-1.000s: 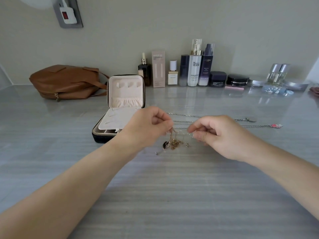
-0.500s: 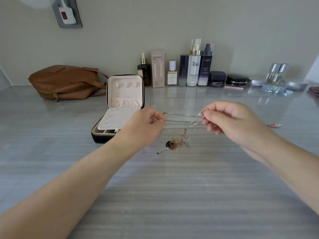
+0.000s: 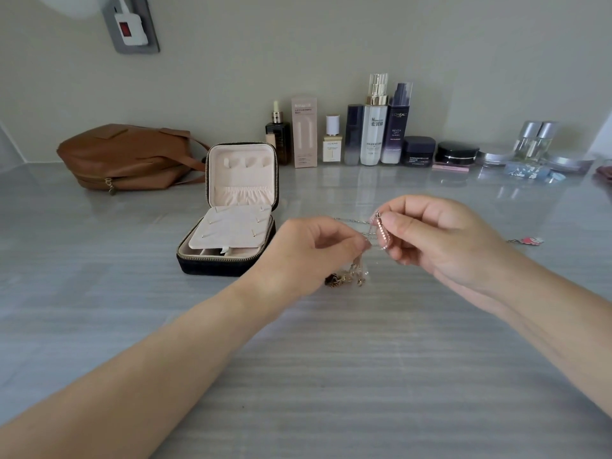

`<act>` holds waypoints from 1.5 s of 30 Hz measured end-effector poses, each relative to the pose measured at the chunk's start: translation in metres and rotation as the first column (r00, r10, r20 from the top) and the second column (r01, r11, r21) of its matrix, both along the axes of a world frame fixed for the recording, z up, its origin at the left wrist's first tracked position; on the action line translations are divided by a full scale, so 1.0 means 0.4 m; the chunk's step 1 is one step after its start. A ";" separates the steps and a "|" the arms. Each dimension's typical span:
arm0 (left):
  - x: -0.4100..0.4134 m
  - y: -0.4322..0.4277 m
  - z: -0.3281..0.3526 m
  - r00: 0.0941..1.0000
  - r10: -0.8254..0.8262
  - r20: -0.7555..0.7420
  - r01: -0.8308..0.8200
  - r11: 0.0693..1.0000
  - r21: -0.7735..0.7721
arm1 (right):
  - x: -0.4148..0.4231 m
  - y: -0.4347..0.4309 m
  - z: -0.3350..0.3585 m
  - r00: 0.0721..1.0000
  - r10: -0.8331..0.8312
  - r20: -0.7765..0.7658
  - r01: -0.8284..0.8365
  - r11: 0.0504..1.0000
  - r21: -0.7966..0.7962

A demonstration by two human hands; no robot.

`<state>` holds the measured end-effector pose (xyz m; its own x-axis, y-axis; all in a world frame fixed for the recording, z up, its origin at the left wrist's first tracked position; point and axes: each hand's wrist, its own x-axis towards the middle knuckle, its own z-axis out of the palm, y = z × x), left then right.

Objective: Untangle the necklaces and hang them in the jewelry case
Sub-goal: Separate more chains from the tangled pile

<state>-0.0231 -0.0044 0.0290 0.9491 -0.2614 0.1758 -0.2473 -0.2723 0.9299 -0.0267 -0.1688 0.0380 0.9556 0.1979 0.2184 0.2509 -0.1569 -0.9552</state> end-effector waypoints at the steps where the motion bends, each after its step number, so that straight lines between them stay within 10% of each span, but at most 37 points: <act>1: 0.003 0.004 0.001 1.000 0.022 -0.022 -0.022 0.999 -0.029 | 0.001 -0.002 0.000 1.000 -0.003 -0.003 0.003 1.000 0.012; 45: 0.015 0.025 -0.008 0.993 -0.039 -0.109 0.042 0.999 0.026 | 0.015 -0.011 -0.016 1.000 -0.001 -0.022 0.006 0.973 0.230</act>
